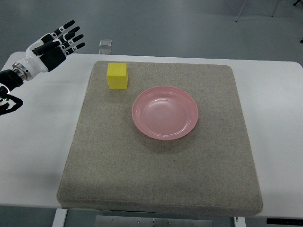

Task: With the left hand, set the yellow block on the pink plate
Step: 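Move the left hand toward the yellow cube, fingers extended, then close the left hand's fingers around the yellow cube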

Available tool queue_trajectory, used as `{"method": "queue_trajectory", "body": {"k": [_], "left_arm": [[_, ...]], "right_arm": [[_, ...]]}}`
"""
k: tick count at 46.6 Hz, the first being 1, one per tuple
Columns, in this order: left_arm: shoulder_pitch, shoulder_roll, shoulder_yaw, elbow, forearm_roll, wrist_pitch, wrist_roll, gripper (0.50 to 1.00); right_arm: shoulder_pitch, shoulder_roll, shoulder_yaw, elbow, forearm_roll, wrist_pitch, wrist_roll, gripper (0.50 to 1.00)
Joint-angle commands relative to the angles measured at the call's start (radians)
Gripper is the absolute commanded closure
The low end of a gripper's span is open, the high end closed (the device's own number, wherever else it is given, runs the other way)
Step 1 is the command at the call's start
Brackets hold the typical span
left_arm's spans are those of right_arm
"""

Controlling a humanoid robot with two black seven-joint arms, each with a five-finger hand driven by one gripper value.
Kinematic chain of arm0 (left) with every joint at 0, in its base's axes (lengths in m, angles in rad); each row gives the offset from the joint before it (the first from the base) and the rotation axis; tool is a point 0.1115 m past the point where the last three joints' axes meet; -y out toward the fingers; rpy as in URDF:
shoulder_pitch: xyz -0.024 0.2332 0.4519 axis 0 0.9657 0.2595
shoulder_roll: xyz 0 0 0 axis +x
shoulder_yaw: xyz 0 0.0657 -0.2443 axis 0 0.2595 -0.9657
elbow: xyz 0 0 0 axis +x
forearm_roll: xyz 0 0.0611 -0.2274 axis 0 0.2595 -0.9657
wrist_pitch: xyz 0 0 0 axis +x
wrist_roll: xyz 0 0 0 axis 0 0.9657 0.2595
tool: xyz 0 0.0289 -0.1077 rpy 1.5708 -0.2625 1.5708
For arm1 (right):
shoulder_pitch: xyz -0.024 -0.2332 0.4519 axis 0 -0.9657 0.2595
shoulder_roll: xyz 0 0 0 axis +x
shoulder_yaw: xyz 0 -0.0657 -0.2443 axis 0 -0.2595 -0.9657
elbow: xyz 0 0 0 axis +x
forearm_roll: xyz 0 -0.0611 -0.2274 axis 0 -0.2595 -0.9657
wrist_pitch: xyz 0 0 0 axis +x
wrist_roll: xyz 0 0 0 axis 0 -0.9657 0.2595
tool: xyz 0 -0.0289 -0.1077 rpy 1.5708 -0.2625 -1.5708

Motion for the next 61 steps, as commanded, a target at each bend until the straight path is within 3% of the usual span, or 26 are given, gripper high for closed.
{"method": "queue_trajectory", "body": {"k": [1, 12, 34, 44, 53, 61], "left_arm": [[-0.001, -0.001, 0.002, 0.005, 0.003, 0.025, -0.003, 0.506], [-0.010, -0.005, 0.012, 0.007, 0.078, 0.024, -0.003, 0.506], [-0.110, -0.008, 0.014, -0.001, 0.705, 0.025, -0.078, 0.506], [-0.156, -0.028, 0.017, -0.007, 0.960, 0.025, -0.080, 0.506], [-0.197, -0.057, 0.023, -0.012, 1.135, 0.068, -0.091, 0.506], [-0.269, -0.070, 0.120, -0.010, 1.224, 0.073, -0.091, 0.506]], "right_arm": [[0.000, 0.000, 0.000, 0.000, 0.000, 0.000, 0.000, 0.576], [0.000, 0.000, 0.000, 0.000, 0.000, 0.000, 0.000, 0.576], [0.000, 0.000, 0.000, 0.000, 0.000, 0.000, 0.000, 0.576], [0.000, 0.000, 0.000, 0.000, 0.000, 0.000, 0.000, 0.576], [0.000, 0.000, 0.000, 0.000, 0.000, 0.000, 0.000, 0.576], [0.000, 0.000, 0.000, 0.000, 0.000, 0.000, 0.000, 0.576]]}}
